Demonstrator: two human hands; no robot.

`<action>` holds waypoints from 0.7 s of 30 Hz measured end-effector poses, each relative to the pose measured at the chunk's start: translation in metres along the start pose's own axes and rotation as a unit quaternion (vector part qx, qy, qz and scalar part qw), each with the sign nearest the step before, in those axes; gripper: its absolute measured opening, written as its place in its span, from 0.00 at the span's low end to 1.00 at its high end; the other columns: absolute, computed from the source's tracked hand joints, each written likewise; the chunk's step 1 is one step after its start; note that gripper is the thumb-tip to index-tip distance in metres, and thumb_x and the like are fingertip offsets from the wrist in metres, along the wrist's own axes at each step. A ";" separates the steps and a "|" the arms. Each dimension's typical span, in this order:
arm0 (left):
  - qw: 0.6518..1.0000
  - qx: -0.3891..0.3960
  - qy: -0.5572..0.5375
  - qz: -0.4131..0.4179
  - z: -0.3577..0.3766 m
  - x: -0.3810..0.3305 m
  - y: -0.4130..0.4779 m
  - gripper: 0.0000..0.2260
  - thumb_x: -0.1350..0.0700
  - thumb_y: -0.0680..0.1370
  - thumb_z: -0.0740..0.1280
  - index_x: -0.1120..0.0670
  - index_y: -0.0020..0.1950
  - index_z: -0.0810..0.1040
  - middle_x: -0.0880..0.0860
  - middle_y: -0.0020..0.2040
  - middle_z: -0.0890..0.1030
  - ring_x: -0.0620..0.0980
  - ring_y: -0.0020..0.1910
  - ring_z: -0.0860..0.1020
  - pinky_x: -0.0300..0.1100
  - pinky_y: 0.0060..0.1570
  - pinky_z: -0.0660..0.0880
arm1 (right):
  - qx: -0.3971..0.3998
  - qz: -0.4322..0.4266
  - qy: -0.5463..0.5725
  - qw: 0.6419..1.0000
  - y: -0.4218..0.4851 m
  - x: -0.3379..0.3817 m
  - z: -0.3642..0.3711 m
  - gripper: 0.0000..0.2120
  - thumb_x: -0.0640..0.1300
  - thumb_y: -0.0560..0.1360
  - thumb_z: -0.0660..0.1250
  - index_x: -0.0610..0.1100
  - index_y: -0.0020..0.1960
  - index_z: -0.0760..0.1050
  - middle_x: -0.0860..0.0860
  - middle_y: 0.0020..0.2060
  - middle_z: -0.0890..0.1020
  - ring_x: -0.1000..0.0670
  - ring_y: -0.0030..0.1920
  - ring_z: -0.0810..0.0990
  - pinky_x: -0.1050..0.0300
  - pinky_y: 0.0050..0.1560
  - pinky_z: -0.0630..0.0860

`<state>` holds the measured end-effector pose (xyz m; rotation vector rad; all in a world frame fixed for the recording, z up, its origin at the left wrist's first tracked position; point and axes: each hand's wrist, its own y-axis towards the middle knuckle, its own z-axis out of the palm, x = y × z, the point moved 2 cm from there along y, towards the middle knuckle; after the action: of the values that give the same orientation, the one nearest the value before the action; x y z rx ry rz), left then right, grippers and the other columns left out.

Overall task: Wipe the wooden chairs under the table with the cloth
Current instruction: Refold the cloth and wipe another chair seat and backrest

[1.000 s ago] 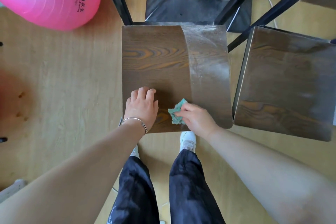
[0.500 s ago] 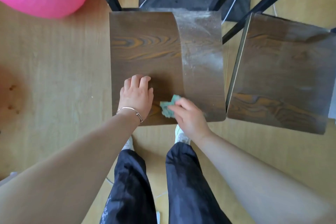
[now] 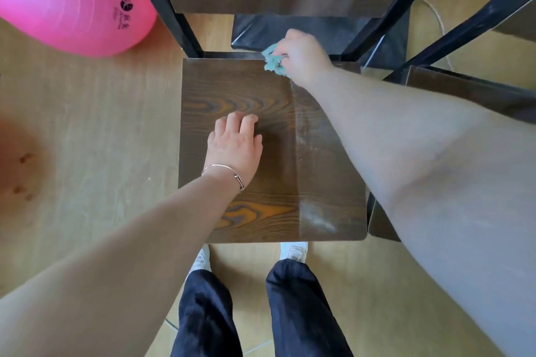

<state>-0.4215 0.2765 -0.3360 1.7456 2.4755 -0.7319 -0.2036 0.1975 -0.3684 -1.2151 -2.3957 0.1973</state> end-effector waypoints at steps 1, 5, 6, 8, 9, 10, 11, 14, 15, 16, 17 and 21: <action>1.000 0.003 0.000 0.002 0.000 0.001 -0.002 0.18 0.49 0.81 0.56 0.51 0.70 0.66 0.53 0.67 0.67 0.57 0.65 0.65 0.51 0.62 0.66 | -0.012 0.001 0.012 1.000 -0.004 -0.007 0.003 0.14 0.38 0.78 0.60 0.45 0.60 0.79 0.43 0.59 0.76 0.43 0.58 0.75 0.58 0.53 0.70; 1.000 0.007 0.003 0.010 -0.004 0.004 -0.012 0.18 0.49 0.81 0.56 0.51 0.70 0.66 0.53 0.67 0.68 0.57 0.64 0.65 0.52 0.62 0.66 | -0.043 0.036 0.038 0.998 -0.045 -0.023 0.009 0.11 0.41 0.78 0.61 0.43 0.57 0.79 0.44 0.55 0.77 0.42 0.54 0.77 0.55 0.50 0.74; 1.000 0.010 0.003 0.008 -0.004 0.005 -0.014 0.18 0.49 0.81 0.56 0.51 0.70 0.66 0.53 0.67 0.68 0.57 0.64 0.65 0.52 0.62 0.66 | -0.037 0.034 0.030 0.998 -0.059 -0.024 0.010 0.12 0.39 0.78 0.60 0.43 0.58 0.79 0.44 0.56 0.77 0.42 0.55 0.76 0.52 0.52 0.74; 1.000 0.013 -0.001 0.001 -0.004 0.006 -0.021 0.18 0.49 0.81 0.56 0.51 0.70 0.66 0.54 0.67 0.68 0.57 0.64 0.65 0.52 0.61 0.66 | -0.025 0.034 0.039 0.998 -0.087 -0.024 0.020 0.14 0.37 0.78 0.60 0.43 0.59 0.79 0.43 0.57 0.77 0.42 0.55 0.76 0.51 0.54 0.73; 1.000 0.014 -0.003 -0.001 -0.003 0.006 -0.025 0.18 0.49 0.81 0.56 0.51 0.70 0.66 0.54 0.68 0.68 0.57 0.64 0.65 0.52 0.61 0.66 | -0.020 0.036 0.049 0.998 -0.103 -0.023 0.026 0.14 0.37 0.78 0.59 0.43 0.59 0.79 0.44 0.56 0.77 0.43 0.55 0.76 0.51 0.54 0.73; 1.000 0.016 -0.003 -0.001 -0.002 0.005 -0.030 0.18 0.49 0.81 0.56 0.51 0.70 0.66 0.54 0.67 0.68 0.58 0.64 0.65 0.52 0.61 0.66 | -0.014 0.042 0.060 0.997 -0.119 -0.020 0.034 0.14 0.37 0.78 0.59 0.44 0.59 0.79 0.46 0.55 0.77 0.45 0.53 0.75 0.52 0.54 0.72; 1.000 0.017 -0.004 -0.001 -0.001 0.004 -0.035 0.18 0.49 0.81 0.56 0.51 0.70 0.67 0.54 0.67 0.68 0.58 0.64 0.65 0.52 0.61 0.66 | -0.008 0.042 0.065 0.997 -0.137 -0.018 0.042 0.13 0.38 0.78 0.59 0.44 0.58 0.79 0.48 0.53 0.77 0.48 0.51 0.74 0.54 0.52 0.71; 1.000 0.023 -0.005 0.003 0.004 0.000 -0.051 0.17 0.50 0.81 0.57 0.51 0.70 0.67 0.54 0.67 0.68 0.58 0.64 0.65 0.52 0.61 0.67 | 0.009 0.049 0.100 0.994 -0.197 -0.006 0.066 0.08 0.40 0.77 0.63 0.44 0.53 0.79 0.49 0.50 0.77 0.46 0.49 0.76 0.55 0.47 0.72; 1.000 0.025 -0.004 0.004 0.006 -0.001 -0.057 0.17 0.50 0.81 0.57 0.51 0.69 0.67 0.54 0.67 0.68 0.58 0.64 0.65 0.52 0.61 0.67 | 0.007 0.040 0.103 0.994 -0.217 -0.001 0.074 0.08 0.38 0.75 0.65 0.43 0.53 0.79 0.47 0.51 0.77 0.43 0.51 0.77 0.55 0.47 0.74; 1.000 0.027 -0.003 0.006 0.008 -0.002 -0.063 0.17 0.50 0.81 0.57 0.51 0.69 0.67 0.54 0.67 0.68 0.58 0.64 0.65 0.52 0.61 0.67 | 0.004 0.028 0.110 0.994 -0.236 0.005 0.082 0.10 0.35 0.74 0.66 0.42 0.53 0.80 0.46 0.52 0.78 0.42 0.51 0.77 0.55 0.48 0.75; 1.000 0.030 -0.002 0.008 0.010 -0.003 -0.068 0.17 0.50 0.81 0.57 0.51 0.69 0.67 0.54 0.67 0.68 0.58 0.64 0.65 0.52 0.61 0.67 | 0.002 0.010 0.107 0.994 -0.254 0.010 0.089 0.12 0.33 0.73 0.67 0.42 0.53 0.80 0.46 0.51 0.78 0.41 0.50 0.78 0.54 0.48 0.76; 0.999 0.042 0.007 0.016 0.019 -0.007 -0.090 0.17 0.50 0.81 0.57 0.51 0.69 0.67 0.54 0.67 0.68 0.58 0.64 0.65 0.53 0.61 0.67 | 0.021 -0.017 0.128 0.991 -0.311 0.026 0.116 0.12 0.31 0.71 0.69 0.40 0.53 0.81 0.45 0.46 0.78 0.42 0.46 0.77 0.51 0.43 0.78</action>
<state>-0.5039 0.2399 -0.3187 1.8194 2.4528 -0.8355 -0.4959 0.0391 -0.3640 -1.1067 -2.1781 0.0742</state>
